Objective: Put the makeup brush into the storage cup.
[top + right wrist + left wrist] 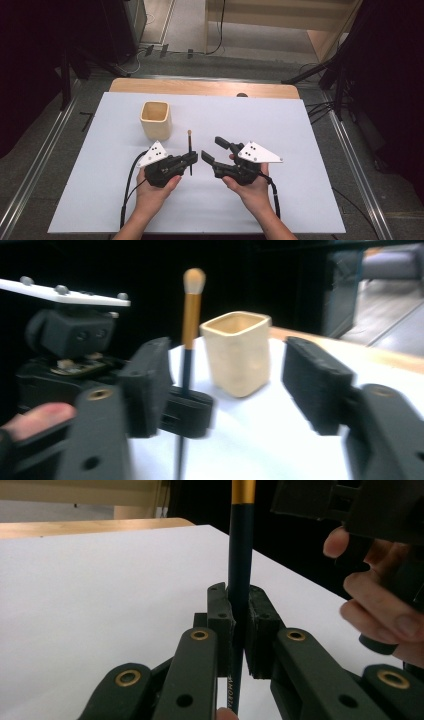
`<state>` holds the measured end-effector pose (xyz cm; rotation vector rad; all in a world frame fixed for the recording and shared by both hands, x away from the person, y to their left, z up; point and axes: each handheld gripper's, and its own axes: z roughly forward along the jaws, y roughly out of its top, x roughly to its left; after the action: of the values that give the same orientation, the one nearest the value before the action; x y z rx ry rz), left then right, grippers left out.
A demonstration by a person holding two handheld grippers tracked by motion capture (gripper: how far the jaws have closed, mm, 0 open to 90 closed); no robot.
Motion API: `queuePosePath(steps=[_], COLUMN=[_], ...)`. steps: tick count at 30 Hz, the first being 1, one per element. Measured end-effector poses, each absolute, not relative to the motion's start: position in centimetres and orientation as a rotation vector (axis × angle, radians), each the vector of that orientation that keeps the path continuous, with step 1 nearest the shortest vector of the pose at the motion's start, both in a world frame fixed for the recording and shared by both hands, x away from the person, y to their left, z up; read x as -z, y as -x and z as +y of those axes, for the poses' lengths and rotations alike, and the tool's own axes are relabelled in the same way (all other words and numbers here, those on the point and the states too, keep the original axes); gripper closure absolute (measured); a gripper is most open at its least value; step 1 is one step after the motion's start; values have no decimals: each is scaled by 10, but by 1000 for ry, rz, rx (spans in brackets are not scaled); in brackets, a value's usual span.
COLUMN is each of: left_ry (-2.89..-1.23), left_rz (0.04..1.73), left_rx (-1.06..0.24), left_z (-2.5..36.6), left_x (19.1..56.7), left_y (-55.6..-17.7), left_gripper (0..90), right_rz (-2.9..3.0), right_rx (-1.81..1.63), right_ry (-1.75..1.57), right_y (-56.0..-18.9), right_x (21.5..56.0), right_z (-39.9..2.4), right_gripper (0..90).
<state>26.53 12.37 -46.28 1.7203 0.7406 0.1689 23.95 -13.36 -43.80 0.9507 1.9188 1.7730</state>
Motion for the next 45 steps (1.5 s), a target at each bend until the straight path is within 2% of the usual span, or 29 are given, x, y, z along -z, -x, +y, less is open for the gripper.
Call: queuePosePath(steps=[5,9,13,22,26,45], left_ry=[-1706,-1702,-1696,-1694,-1692,-1676], left_rz=[752,756,758,758,760,780], left_rx=[-180,-184,-188,-206,-212,-254], left_z=[130,134,136,140,142,153], left_x=[462,461,461,459,458,455], left_y=[-267,-269,-270,-271,-271,-276], left_gripper=[841,841,841,841,841,841], right_rz=[1915,1910,1890,1858,1853,1818], right_rx=[-1692,-1674,-1663,-1613,-1596,-1503], right_ry=[-988,-1016,-1040,-1064,-1053,-1097], right_y=[-240,-239,-237,-232,-229,-220], right_x=[441,445,447,453,456,468], right_z=[-151,-169,-184,-214,-224,-262], right_gripper=[255,130,75,43,0,0])
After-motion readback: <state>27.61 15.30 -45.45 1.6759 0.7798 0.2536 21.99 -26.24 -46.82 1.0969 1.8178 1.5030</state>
